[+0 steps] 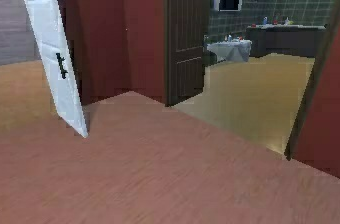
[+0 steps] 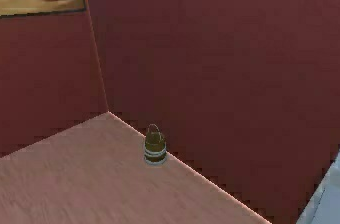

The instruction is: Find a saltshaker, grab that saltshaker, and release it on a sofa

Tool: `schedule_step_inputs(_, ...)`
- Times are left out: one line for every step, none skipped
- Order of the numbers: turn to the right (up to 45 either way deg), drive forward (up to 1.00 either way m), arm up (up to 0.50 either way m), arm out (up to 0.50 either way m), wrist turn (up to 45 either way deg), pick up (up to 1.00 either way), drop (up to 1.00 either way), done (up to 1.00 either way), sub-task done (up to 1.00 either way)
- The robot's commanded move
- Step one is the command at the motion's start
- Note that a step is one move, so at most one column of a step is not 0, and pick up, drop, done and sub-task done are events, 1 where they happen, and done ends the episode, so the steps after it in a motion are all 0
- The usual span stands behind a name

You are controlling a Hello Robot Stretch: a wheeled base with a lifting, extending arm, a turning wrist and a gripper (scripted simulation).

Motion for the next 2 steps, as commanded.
schedule_step_inputs(15.0, 0.0, 0.0, 0.0, 0.0, 0.0, 0.0, 0.0, 0.0)
schedule_step_inputs(0.0, 1.0, 0.0, 0.0, 0.0, 0.0, 0.0, 0.0, 0.0)
